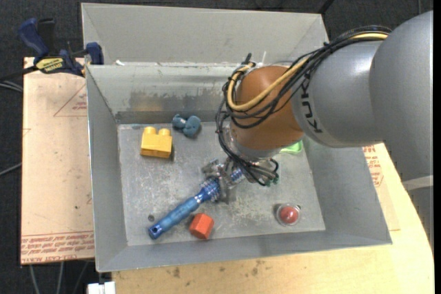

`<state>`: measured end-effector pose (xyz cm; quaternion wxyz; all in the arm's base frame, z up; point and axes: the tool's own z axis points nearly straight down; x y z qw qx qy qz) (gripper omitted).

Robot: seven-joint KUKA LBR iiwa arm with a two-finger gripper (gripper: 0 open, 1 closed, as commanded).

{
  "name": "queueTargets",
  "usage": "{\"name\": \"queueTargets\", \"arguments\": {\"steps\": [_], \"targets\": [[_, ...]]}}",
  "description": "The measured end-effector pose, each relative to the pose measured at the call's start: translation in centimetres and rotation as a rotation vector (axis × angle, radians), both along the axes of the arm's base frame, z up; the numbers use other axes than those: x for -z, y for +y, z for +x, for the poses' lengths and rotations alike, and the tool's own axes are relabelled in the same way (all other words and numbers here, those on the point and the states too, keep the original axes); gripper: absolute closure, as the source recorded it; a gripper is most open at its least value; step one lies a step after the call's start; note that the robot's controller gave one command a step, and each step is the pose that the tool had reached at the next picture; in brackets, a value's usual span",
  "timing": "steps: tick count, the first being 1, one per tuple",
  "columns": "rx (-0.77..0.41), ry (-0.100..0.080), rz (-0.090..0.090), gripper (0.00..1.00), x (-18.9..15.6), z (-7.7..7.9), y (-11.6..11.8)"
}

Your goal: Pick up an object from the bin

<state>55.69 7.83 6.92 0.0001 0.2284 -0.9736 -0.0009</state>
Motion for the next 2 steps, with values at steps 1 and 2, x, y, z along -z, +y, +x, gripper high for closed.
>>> {"name": "queueTargets", "arguments": {"steps": [1, 2], "targets": [[-0.013, -0.010, 0.001, 1.00, -12.2, 0.1, 2.7], [-0.563, -0.010, -0.002, 1.00, -26.5, 4.4, 0.7]]}}
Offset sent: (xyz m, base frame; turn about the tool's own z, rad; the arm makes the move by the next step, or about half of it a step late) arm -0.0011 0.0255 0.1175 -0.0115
